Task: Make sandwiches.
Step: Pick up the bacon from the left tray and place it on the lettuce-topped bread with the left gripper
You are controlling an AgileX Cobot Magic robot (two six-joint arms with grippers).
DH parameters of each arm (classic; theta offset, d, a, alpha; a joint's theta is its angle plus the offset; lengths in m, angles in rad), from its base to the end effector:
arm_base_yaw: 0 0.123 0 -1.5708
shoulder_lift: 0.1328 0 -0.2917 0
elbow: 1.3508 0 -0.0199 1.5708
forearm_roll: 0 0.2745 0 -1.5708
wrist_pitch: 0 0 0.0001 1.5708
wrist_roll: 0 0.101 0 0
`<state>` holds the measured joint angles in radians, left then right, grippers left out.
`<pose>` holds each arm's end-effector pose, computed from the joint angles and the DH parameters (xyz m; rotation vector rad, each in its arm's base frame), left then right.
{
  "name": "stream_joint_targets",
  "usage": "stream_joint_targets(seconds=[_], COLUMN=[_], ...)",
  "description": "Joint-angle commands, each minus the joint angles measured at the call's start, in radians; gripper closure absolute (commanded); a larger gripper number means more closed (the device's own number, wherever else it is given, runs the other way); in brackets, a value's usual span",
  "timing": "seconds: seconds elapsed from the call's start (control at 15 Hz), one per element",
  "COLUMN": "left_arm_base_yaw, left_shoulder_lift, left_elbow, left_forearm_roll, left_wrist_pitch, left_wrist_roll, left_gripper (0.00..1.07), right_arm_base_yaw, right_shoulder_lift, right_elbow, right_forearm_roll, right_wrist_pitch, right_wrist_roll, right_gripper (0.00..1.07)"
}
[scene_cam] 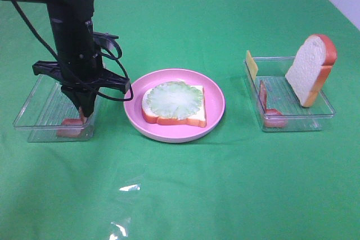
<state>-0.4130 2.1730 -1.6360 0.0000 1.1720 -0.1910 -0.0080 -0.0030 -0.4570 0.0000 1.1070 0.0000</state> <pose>0.4087 -0.1791 0.1371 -0.3426 -3.0738 -0.0235 0.0203 -0.0002 0.2669 0.0085 2.1306 -0.0047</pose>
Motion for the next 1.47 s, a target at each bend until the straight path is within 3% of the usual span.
stream_joint_targets(seconds=[0.07,0.73,0.87,0.93,1.07,1.27,1.47], left_arm_base_yaw=[0.003,0.0,0.0,0.0,0.0,-0.005,-0.005], left_shoulder_lift=[-0.028,-0.2,-0.228,-0.228,-0.209,-0.144,-0.065], left_elbow=[0.003,-0.019,-0.089,-0.15,-0.21,-0.258,-0.265], left_forearm_roll=[0.012,-0.028,-0.119,-0.242,-0.423,-0.655,-0.786], left_wrist_pitch=[-0.007,-0.023,-0.017,-0.021,-0.031,-0.03,-0.033], left_wrist_roll=[-0.001,0.013,0.08,0.154,0.251,0.397,0.489], left_gripper=[1.07,1.07,1.07,1.07,1.07,1.07,1.07], right_arm_base_yaw=[-0.001,-0.001,-0.001,-0.001,-0.001,-0.001,-0.001], right_shoulder_lift=[-0.028,-0.028,-0.028,-0.028,-0.028,-0.028,-0.028], right_elbow=[0.004,0.004,0.004,0.004,0.004,0.004,0.004], right_forearm_roll=[0.0,0.0,0.0,0.0,0.0,0.0,0.0], right_wrist_pitch=[-0.006,-0.006,-0.006,-0.006,-0.006,-0.006,-0.006], right_wrist_roll=[0.0,0.0,0.0,0.0,0.0,0.0,0.0], right_gripper=[0.23,0.23,0.23,0.23,0.23,0.23,0.23])
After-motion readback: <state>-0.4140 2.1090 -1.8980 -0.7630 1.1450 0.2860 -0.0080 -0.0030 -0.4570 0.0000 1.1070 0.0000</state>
